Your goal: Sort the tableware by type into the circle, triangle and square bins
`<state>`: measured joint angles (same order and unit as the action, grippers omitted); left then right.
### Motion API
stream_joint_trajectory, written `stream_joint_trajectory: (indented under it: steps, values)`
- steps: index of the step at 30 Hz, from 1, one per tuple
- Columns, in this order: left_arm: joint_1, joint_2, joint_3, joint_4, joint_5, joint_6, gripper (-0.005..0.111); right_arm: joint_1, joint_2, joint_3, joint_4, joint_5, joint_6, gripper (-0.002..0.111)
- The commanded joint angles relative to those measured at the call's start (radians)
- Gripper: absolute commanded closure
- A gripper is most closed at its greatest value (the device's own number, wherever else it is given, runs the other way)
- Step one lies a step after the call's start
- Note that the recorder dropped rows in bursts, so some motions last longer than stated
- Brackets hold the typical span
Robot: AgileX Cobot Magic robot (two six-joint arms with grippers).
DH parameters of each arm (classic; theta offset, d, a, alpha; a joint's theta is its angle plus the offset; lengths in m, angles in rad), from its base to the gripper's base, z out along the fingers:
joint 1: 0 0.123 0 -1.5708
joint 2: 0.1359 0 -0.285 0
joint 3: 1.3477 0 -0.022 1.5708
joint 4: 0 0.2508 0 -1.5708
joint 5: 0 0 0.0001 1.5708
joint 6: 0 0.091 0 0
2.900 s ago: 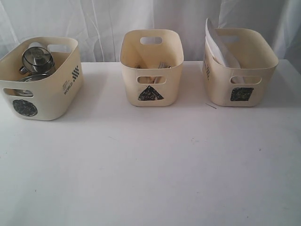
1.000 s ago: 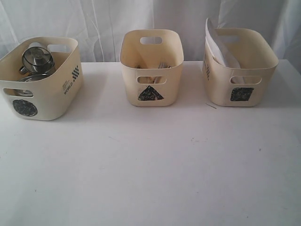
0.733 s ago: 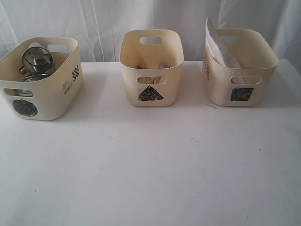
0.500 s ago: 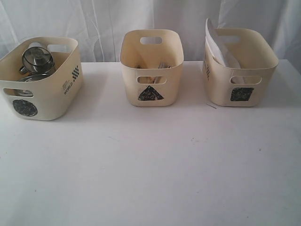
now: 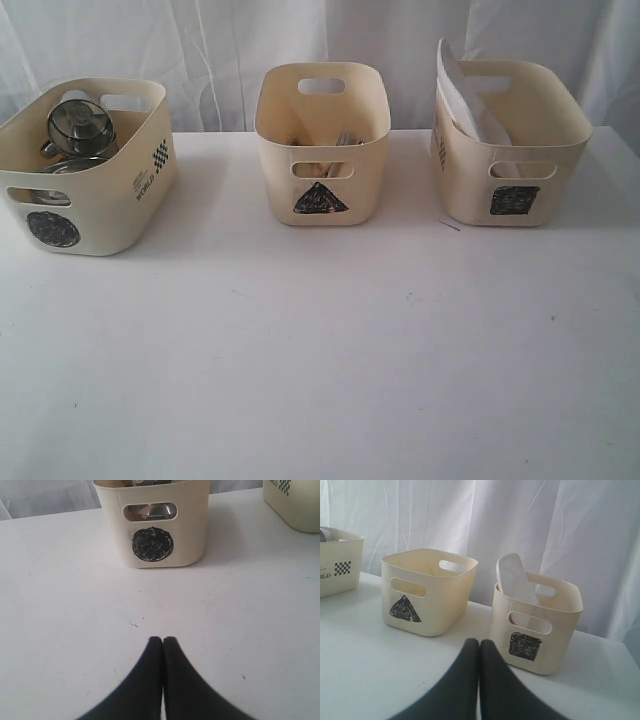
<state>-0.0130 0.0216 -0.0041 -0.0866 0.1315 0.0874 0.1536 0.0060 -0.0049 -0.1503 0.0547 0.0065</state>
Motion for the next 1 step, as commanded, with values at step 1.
stream_joint_trajectory:
  steps: [1]
  values:
    - [0.0, -0.009, 0.004, -0.009, 0.001, -0.001, 0.107, -0.002, -0.006, 0.005, 0.003, 0.001, -0.007, 0.108]
